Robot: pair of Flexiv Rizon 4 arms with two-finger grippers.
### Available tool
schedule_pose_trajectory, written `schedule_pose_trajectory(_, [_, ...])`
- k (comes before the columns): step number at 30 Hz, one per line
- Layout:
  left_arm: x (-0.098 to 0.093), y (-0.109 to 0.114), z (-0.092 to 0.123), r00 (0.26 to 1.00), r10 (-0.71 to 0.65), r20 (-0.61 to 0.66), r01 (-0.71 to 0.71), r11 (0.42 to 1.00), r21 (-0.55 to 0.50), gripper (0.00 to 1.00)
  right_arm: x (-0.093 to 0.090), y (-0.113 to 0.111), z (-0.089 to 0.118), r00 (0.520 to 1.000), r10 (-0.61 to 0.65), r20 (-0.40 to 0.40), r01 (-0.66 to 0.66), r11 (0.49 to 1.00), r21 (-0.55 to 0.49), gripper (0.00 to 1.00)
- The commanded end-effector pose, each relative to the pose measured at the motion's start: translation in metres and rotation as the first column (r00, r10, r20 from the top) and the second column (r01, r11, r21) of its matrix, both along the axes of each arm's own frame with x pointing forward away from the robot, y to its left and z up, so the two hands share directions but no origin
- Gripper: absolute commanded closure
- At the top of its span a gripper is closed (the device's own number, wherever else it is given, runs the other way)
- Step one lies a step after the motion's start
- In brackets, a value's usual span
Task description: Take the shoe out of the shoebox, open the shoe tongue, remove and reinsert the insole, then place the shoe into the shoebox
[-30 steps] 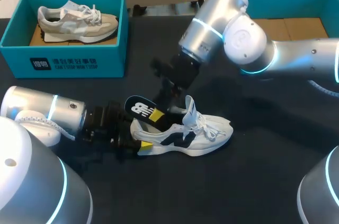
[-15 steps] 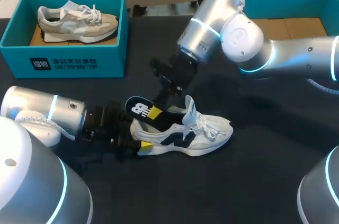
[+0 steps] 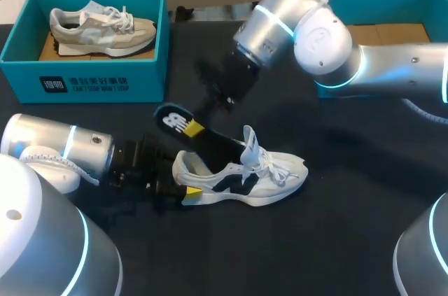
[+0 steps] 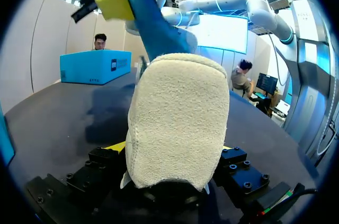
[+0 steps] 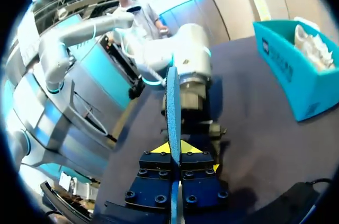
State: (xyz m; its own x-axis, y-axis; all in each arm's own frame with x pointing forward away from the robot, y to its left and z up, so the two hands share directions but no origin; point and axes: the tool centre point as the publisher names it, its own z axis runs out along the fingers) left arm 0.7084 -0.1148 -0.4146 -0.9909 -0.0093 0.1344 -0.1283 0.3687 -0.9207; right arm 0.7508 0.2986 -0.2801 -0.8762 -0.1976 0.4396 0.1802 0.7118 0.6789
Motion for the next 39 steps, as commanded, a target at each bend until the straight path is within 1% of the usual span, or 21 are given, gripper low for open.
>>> schedule_pose_trajectory(1, [0.000, 0.000, -0.003, 1.000, 0.001, 0.000, -0.001, 1.000, 0.003, 1.00, -0.005, -0.001, 0.021, 0.993, -0.092, 0.078, 0.091, 0.996, 0.023, 1.00])
schedule_pose_trajectory(7, [0.000, 0.000, -0.003, 1.000, 0.001, 0.000, -0.001, 1.000, 0.003, 1.00, 0.013, 0.010, 0.055, 0.974, -0.183, 0.132, 0.169, 0.979, 0.109, 1.00])
schedule_pose_trajectory(10, [0.000, 0.000, -0.003, 1.000, 0.001, 0.000, -0.001, 1.000, 0.003, 1.00, 0.026, 0.013, 0.074, 0.957, -0.240, 0.162, 0.213, 0.962, 0.169, 1.00])
schedule_pose_trajectory(13, [0.000, 0.000, -0.003, 1.000, 0.001, 0.000, -0.001, 1.000, 0.003, 1.00, 0.038, 0.018, 0.089, 0.946, -0.267, 0.185, 0.226, 0.950, 0.215, 1.00])
schedule_pose_trajectory(20, [0.000, 0.000, -0.003, 1.000, 0.001, 0.000, -0.001, 1.000, 0.003, 1.00, 0.061, 0.021, 0.114, 0.914, -0.340, 0.221, 0.260, 0.909, 0.325, 1.00])
schedule_pose_trajectory(21, [0.000, 0.000, -0.003, 1.000, 0.001, 0.000, -0.001, 1.000, 0.003, 1.00, 0.064, 0.021, 0.118, 0.915, -0.336, 0.221, 0.255, 0.909, 0.329, 1.00])
schedule_pose_trajectory(25, [0.000, 0.000, -0.003, 1.000, 0.001, 0.000, -0.001, 1.000, 0.003, 1.00, 0.075, 0.021, 0.135, 0.896, -0.371, 0.242, 0.265, 0.887, 0.378, 1.00])
schedule_pose_trajectory(27, [0.000, 0.000, -0.003, 1.000, 0.001, 0.000, -0.001, 1.000, 0.003, 1.00, 0.080, 0.021, 0.140, 0.897, -0.365, 0.248, 0.245, 0.880, 0.407, 1.00])
schedule_pose_trajectory(29, [0.000, 0.000, -0.003, 1.000, 0.001, 0.000, -0.001, 1.000, 0.003, 1.00, 0.081, 0.021, 0.141, 0.898, -0.366, 0.243, 0.248, 0.879, 0.408, 1.00])
schedule_pose_trajectory(30, [0.000, 0.000, -0.003, 1.000, 0.001, 0.000, -0.001, 1.000, 0.003, 1.00, 0.083, 0.021, 0.143, 0.897, -0.370, 0.243, 0.243, 0.869, 0.431, 1.00])
schedule_pose_trajectory(39, [0.000, 0.000, -0.003, 1.000, 0.001, 0.000, -0.001, 1.000, 0.003, 1.00, 0.083, 0.021, 0.143, 0.897, -0.370, 0.243, 0.243, 0.869, 0.431, 1.00])
